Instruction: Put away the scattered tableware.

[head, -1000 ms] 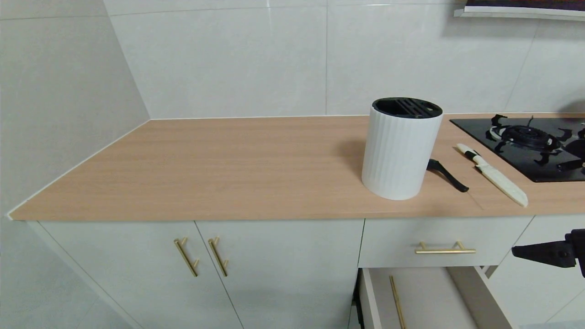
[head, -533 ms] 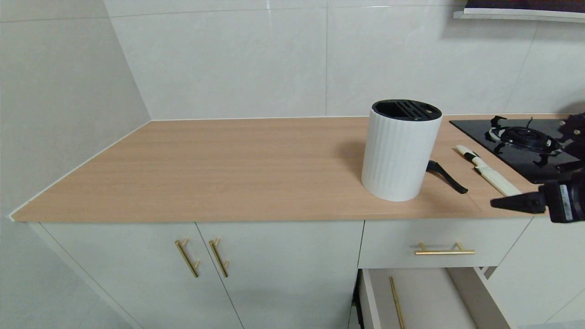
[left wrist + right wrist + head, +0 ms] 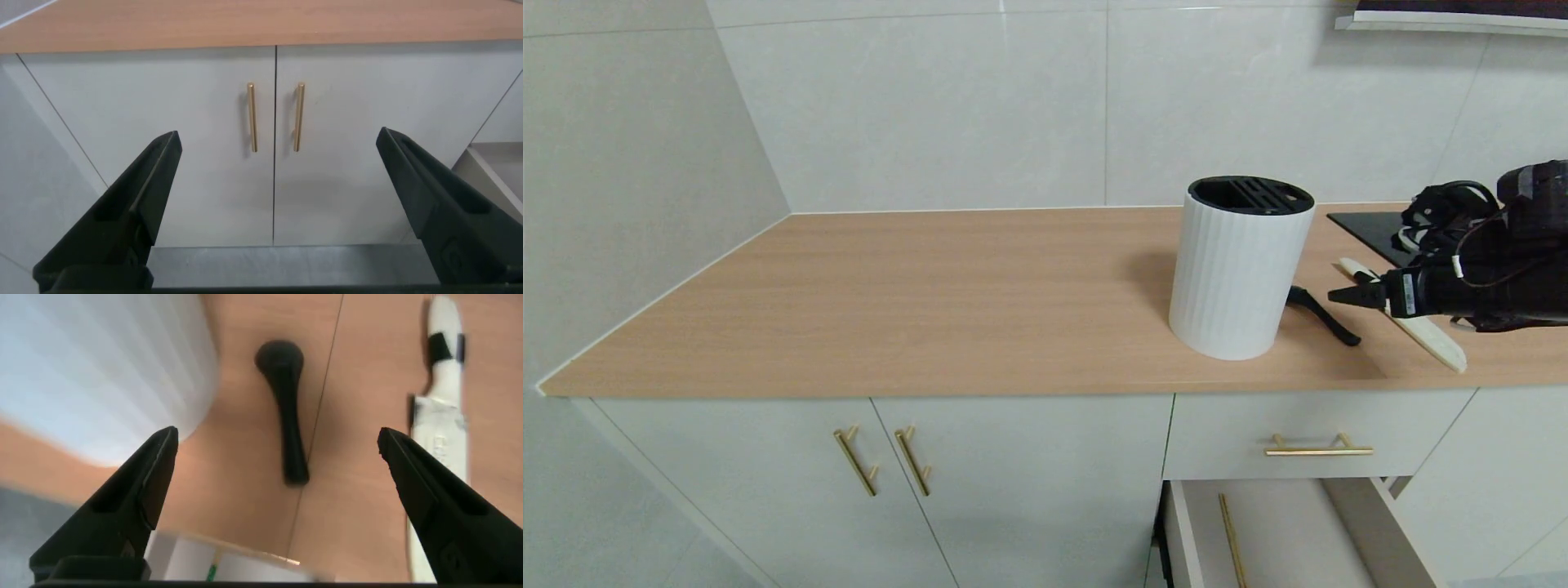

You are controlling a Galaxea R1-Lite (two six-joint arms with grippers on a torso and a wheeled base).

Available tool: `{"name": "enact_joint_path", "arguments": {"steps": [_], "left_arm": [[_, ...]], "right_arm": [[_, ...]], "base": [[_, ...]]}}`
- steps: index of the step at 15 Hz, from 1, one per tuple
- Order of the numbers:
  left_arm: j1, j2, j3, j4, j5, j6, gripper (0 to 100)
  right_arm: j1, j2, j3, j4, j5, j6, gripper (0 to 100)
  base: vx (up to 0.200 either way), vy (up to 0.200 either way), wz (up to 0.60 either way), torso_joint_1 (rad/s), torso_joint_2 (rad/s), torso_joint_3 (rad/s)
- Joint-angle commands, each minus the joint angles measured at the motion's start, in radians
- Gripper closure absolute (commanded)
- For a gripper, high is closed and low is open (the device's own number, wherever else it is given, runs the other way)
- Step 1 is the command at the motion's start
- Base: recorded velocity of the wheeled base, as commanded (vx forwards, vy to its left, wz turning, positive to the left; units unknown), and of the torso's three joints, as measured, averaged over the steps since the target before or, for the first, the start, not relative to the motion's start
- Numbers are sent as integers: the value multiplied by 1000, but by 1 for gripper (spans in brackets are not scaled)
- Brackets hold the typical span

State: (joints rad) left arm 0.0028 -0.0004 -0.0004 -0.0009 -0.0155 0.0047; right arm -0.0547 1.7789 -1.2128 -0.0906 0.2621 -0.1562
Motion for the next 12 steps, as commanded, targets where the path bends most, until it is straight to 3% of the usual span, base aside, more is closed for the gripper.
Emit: {"name": "enact_joint_path", "arguments": {"steps": [1, 12], "left_arm": [[0, 0, 0, -1, 0, 0, 0], [0, 0, 0, -1, 0, 0, 0]], "right_arm": [[-2, 50, 19, -14, 20, 0, 0], [4, 209, 25, -216, 45, 9, 0]], "base": [[0, 0, 0, 0, 0, 0], [0, 0, 0, 0, 0, 0]]}}
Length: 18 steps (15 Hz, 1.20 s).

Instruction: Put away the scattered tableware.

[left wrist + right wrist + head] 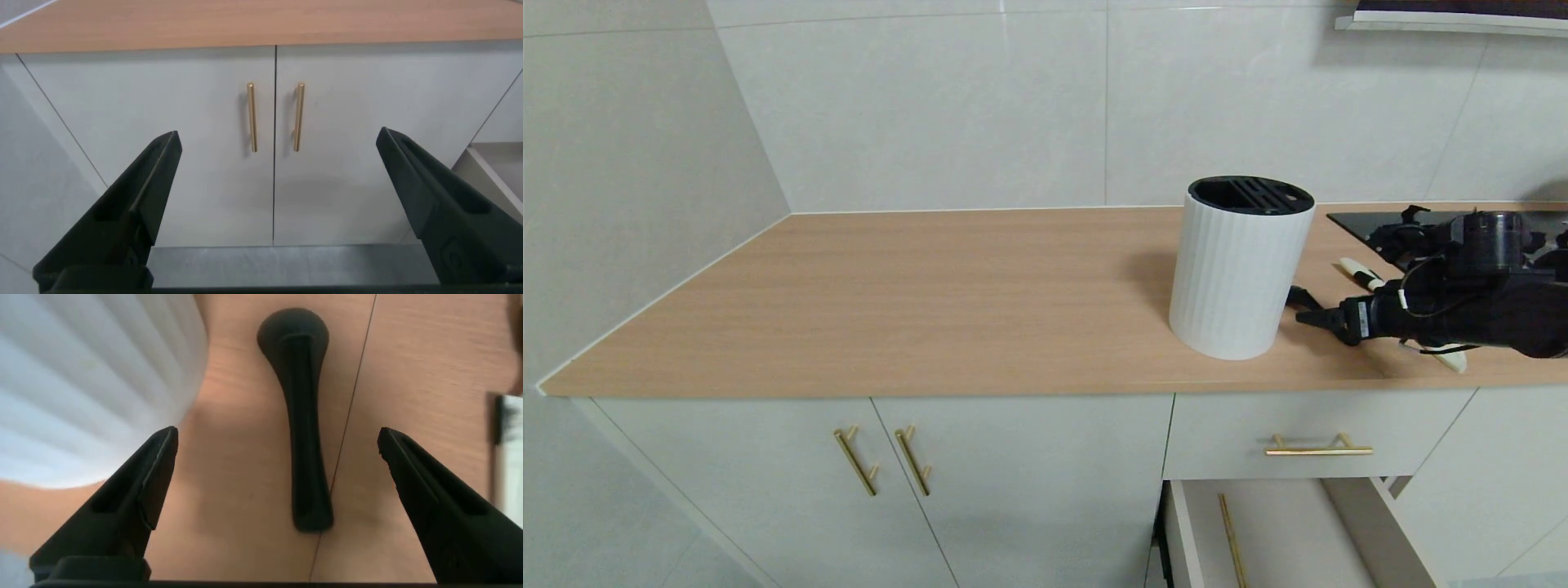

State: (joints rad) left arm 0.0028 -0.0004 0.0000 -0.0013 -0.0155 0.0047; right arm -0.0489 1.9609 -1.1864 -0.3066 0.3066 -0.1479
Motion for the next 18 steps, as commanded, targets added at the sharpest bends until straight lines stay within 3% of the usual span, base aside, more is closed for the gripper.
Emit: {"name": "enact_joint_path", "arguments": {"steps": [1, 13, 14, 18], "left_arm": [[0, 0, 0, 0, 0, 0, 0], [0, 0, 0, 0, 0, 0, 0], [0, 0, 0, 0, 0, 0, 0], [0, 0, 0, 0, 0, 0, 0]], "right_arm": [[-3, 32, -1, -11, 0, 1, 0], [-8, 98, -1, -94, -4, 5, 0], [-8, 98, -1, -94, -4, 4, 100], [-5, 113, 1, -94, -6, 1, 100]], "base": [[0, 0, 0, 0, 0, 0], [0, 0, 0, 0, 0, 0], [0, 0, 0, 0, 0, 0], [0, 0, 0, 0, 0, 0]]}}
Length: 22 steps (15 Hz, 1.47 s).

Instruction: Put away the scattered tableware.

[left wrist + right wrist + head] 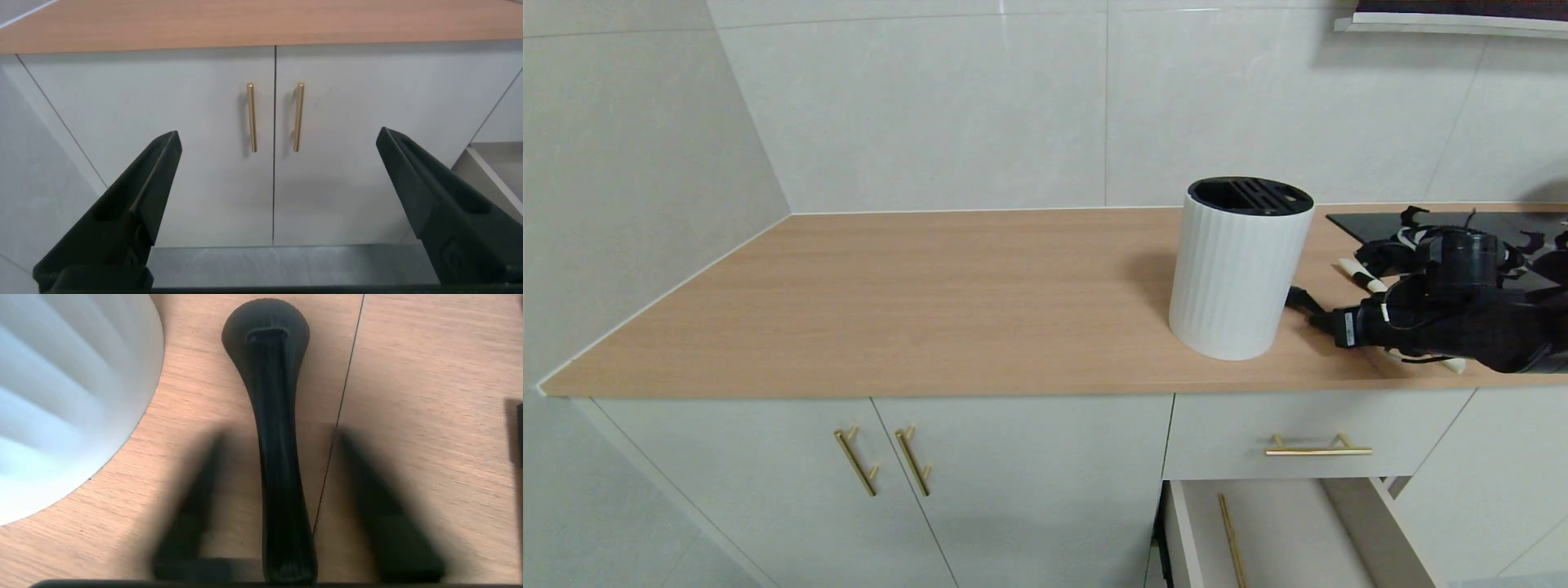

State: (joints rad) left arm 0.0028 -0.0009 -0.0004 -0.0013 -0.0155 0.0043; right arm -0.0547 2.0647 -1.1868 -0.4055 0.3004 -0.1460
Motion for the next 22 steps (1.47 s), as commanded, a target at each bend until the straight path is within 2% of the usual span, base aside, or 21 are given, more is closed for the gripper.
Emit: {"name": "enact_joint_path", "arguments": {"steps": [1, 4, 7, 8, 9, 11, 12, 18, 22], "left_arm": [[0, 1, 0, 0, 0, 0, 0], [0, 1, 0, 0, 0, 0, 0], [0, 1, 0, 0, 0, 0, 0], [0, 1, 0, 0, 0, 0, 0], [0, 1, 0, 0, 0, 0, 0], [0, 1, 0, 0, 0, 0, 0], [0, 1, 0, 0, 0, 0, 0], [0, 1, 0, 0, 0, 0, 0], [0, 1, 0, 0, 0, 0, 0]], "right_arm": [[3, 9, 1, 5, 0, -1, 100], [3, 5, 1, 5, -1, -1, 100], [10, -63, 6, 31, -78, 37, 100], [30, -141, 30, 79, -127, 114, 100], [36, -235, 62, 137, -133, 184, 100], [45, -348, 82, 244, -142, 241, 100], [55, -436, 122, 321, -152, 266, 100], [58, -762, 484, 327, -153, 273, 100], [111, -807, 566, 327, -149, 247, 100]], "base": [[0, 0, 0, 0, 0, 0], [0, 0, 0, 0, 0, 0], [0, 0, 0, 0, 0, 0], [0, 0, 0, 0, 0, 0], [0, 0, 0, 0, 0, 0], [0, 0, 0, 0, 0, 0], [0, 0, 0, 0, 0, 0], [0, 0, 0, 0, 0, 0], [0, 0, 0, 0, 0, 0]]}}
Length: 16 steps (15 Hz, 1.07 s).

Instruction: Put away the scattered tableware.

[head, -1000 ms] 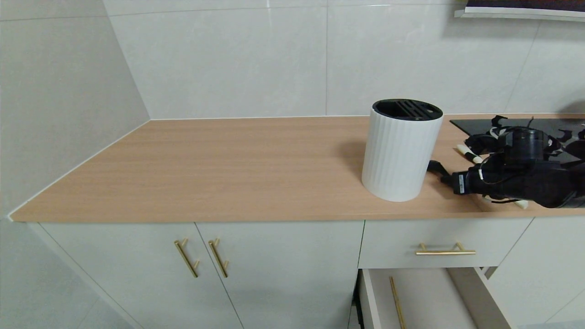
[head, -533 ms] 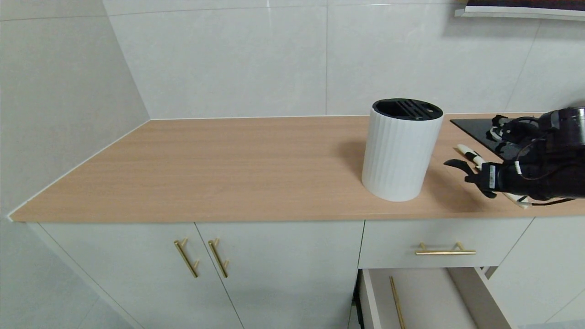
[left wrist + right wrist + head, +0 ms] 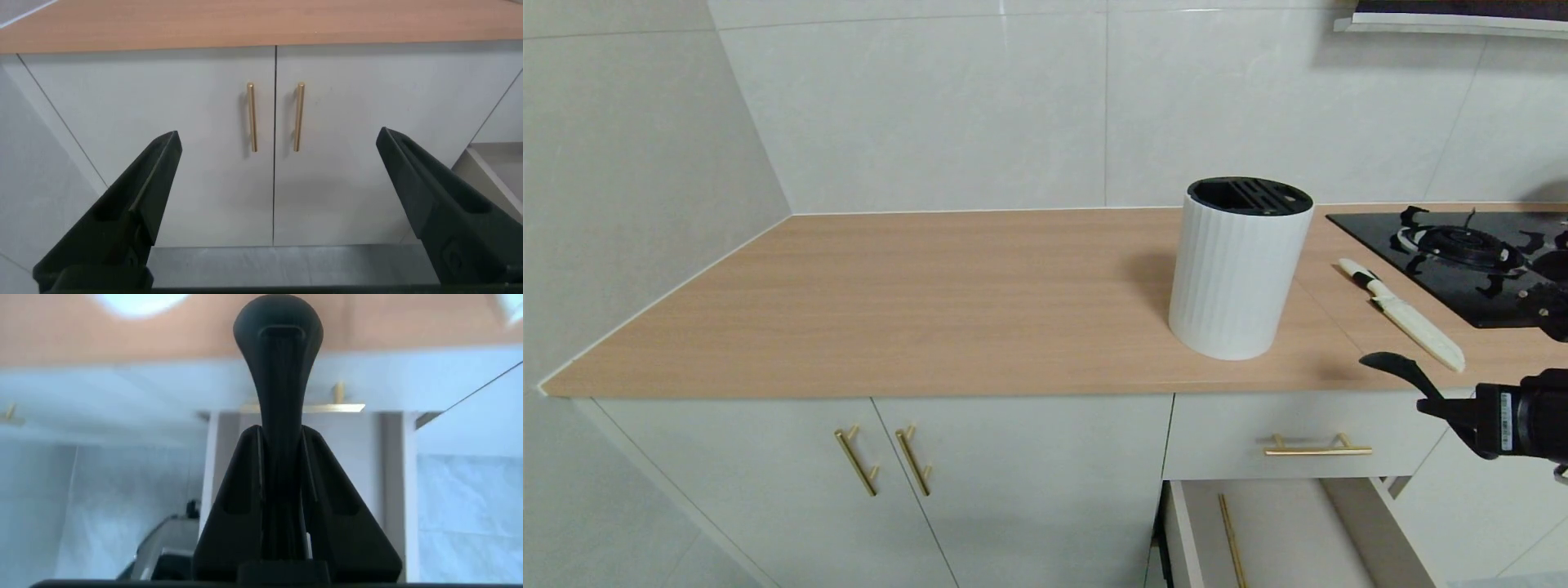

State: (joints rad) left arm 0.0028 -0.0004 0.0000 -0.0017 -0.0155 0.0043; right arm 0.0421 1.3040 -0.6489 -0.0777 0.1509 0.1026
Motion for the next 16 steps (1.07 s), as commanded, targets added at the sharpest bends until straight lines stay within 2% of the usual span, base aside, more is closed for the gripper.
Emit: {"name": "enact_joint_path", "arguments": {"steps": [1, 3, 10, 16], "left_arm": [[0, 0, 0, 0, 0, 0, 0], [0, 0, 0, 0, 0, 0, 0], [0, 0, 0, 0, 0, 0, 0], [0, 0, 0, 0, 0, 0, 0]], "right_arm": [[18, -42, 46, -1, 1, -41, 100], [24, -43, 69, -2, 1, -90, 100], [81, -31, 95, -1, 1, -99, 100], [82, 44, 107, -2, 1, -116, 100]], "base": [[0, 0, 0, -36, 85, 71], [0, 0, 0, -127, 320, 186], [0, 0, 0, -185, 470, 284], [0, 0, 0, -154, 464, 309]]}}
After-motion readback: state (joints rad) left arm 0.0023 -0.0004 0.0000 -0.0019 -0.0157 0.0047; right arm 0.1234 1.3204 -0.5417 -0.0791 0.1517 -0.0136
